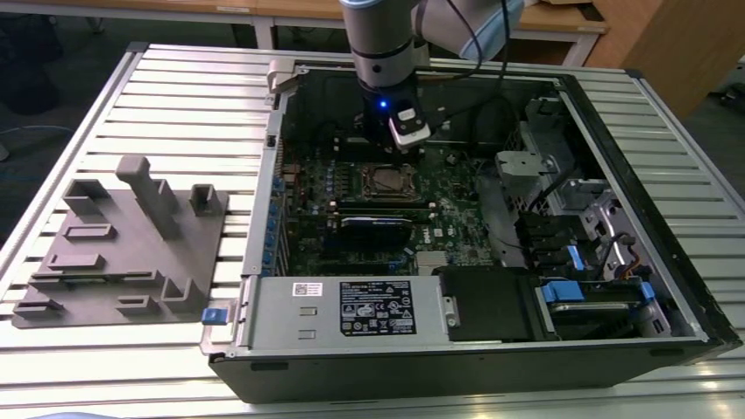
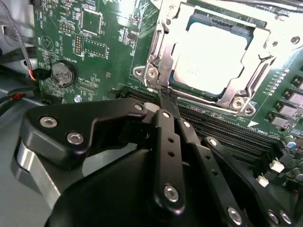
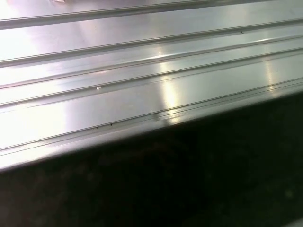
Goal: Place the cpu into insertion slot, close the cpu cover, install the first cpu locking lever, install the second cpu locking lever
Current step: 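Install the first cpu locking lever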
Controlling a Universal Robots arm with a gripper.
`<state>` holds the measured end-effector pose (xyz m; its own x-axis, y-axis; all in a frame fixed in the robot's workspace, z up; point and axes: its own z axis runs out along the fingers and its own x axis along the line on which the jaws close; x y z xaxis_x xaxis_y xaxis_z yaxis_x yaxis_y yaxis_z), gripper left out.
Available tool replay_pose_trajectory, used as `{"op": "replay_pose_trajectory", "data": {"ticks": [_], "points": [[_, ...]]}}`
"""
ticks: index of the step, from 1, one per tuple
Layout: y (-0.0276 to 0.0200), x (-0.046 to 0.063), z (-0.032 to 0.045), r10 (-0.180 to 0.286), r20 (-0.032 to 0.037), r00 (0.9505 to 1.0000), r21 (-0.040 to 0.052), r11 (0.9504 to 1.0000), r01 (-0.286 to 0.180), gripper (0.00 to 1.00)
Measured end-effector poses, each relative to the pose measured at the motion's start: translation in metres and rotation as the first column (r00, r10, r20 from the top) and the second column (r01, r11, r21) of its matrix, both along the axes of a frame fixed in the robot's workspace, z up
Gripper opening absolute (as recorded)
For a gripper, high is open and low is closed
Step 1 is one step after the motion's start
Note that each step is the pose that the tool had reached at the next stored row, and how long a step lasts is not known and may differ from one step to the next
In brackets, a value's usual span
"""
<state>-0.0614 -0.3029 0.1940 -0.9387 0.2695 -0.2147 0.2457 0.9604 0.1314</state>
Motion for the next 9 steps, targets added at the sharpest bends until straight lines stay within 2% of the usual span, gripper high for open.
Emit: {"op": "replay_pose_trajectory", "data": {"ticks": [4,9], "points": [[0.0000,0.000,0.0038,0.000,-0.0005,1.0000,-0.0001,1.0000,0.000,0.11],[0.0000,0.000,0.0131,0.000,-0.0014,1.0000,0.0000,1.0000,0.000,0.11]]}}
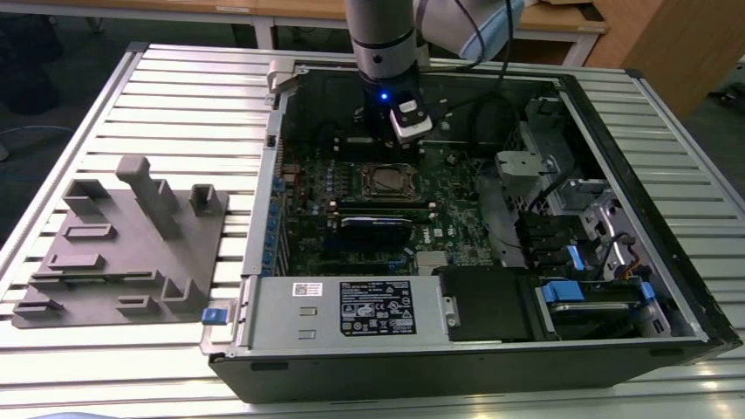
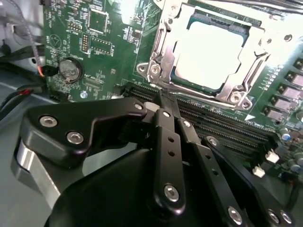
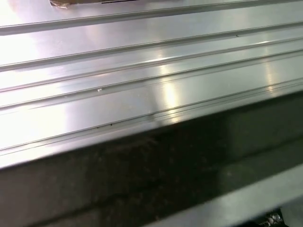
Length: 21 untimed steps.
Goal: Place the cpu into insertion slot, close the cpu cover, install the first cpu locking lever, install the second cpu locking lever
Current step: 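Install the first cpu locking lever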
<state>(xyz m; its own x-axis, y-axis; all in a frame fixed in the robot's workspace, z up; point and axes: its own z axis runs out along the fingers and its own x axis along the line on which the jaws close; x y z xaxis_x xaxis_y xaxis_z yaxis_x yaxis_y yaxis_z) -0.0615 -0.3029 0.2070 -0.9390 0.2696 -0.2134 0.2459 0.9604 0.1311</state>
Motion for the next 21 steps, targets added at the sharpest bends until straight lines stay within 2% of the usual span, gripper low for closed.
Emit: {"op": "replay_pose_trajectory", "data": {"ticks": [5,12,14,16,18,21], "points": [[0.0000,0.0000,0.0092,0.000,-0.0005,1.0000,0.0007,1.0000,0.000,0.11],[0.0000,0.0000,0.0099,0.000,-0.0005,1.0000,0.0008,1.0000,0.000,0.11],[0.0000,0.0001,0.0099,0.000,-0.0039,1.0000,0.0008,1.0000,0.000,0.11],[0.0000,0.0001,0.0099,0.000,-0.0171,0.9999,0.0008,1.0000,0.000,0.11],[0.0000,0.0003,0.0097,0.000,-0.0341,0.9994,0.0005,1.0000,0.000,0.11],[0.0000,0.0006,0.0093,0.000,-0.0742,0.9972,-0.0009,1.0000,0.000,0.11]]}}
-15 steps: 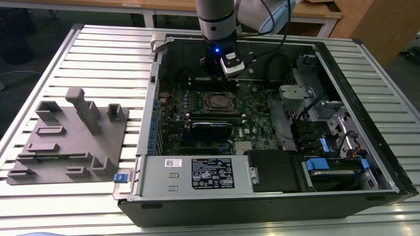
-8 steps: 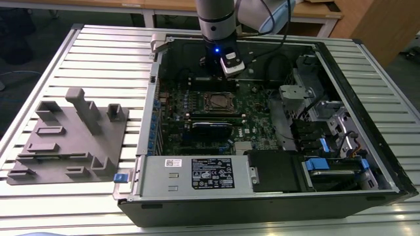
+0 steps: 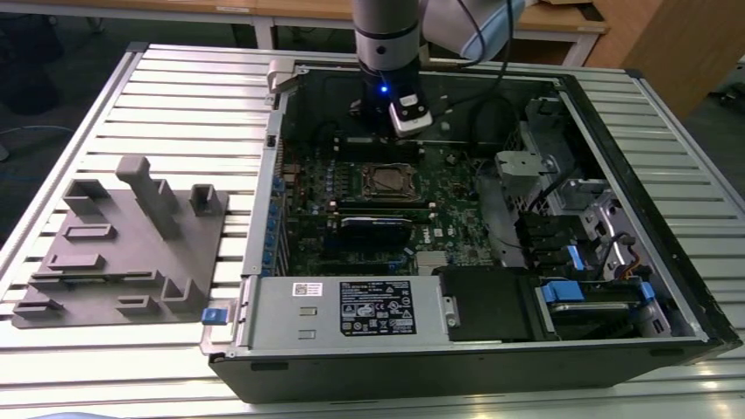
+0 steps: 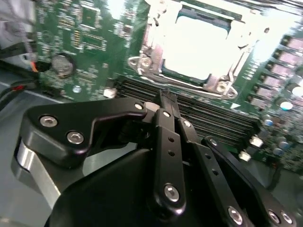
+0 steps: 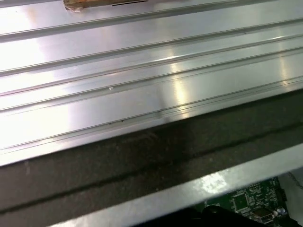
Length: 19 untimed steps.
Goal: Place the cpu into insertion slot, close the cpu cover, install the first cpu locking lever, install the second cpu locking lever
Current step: 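Install the first cpu locking lever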
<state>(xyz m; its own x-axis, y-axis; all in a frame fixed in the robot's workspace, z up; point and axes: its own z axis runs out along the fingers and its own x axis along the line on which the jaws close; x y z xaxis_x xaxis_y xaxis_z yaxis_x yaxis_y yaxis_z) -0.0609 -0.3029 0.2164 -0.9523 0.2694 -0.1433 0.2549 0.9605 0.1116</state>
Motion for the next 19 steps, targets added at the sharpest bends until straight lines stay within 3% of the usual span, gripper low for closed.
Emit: {"op": "replay_pose_trajectory", "data": {"ticks": [3,4,5,19], "points": [[0.0000,0.0003,-0.0006,0.000,-0.0464,0.9989,-0.0018,1.0000,0.000,0.11],[0.0000,0.0003,-0.0007,0.000,-0.0572,0.9984,-0.0022,1.0000,0.000,0.11],[0.0000,0.0004,-0.0007,0.000,-0.0625,0.9980,-0.0023,1.0000,0.000,0.11],[0.0000,0.0003,-0.0008,0.002,-0.0647,0.9979,-0.0007,1.0000,-0.002,0.11]]}}
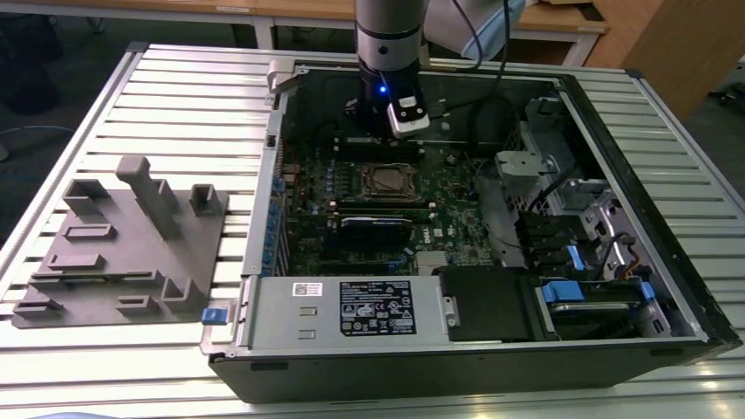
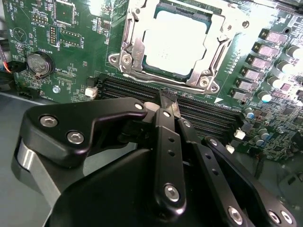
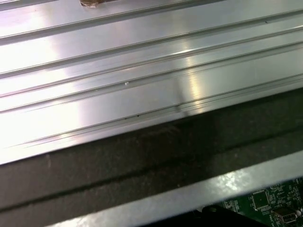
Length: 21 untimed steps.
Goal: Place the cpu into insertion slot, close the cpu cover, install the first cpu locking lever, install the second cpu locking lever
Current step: 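Install the first cpu locking lever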
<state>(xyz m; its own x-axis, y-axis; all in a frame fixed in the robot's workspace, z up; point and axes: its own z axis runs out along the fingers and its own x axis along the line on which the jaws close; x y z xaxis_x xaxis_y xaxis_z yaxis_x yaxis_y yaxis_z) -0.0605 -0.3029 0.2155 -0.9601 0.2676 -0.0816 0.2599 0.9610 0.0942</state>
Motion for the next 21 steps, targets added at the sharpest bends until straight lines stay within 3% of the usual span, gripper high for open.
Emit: {"op": "replay_pose_trajectory", "data": {"ticks": [10,16,21], "points": [[0.0000,0.0000,0.0000,0.055,0.0000,0.9985,0.0001,0.9985,-0.055,0.11],[0.0000,0.0000,-0.0002,0.133,0.0000,0.9911,0.0000,0.9911,-0.133,0.11],[-0.0001,0.0000,-0.0002,0.150,-0.0002,0.9887,-0.0009,0.9887,-0.150,0.11]]}}
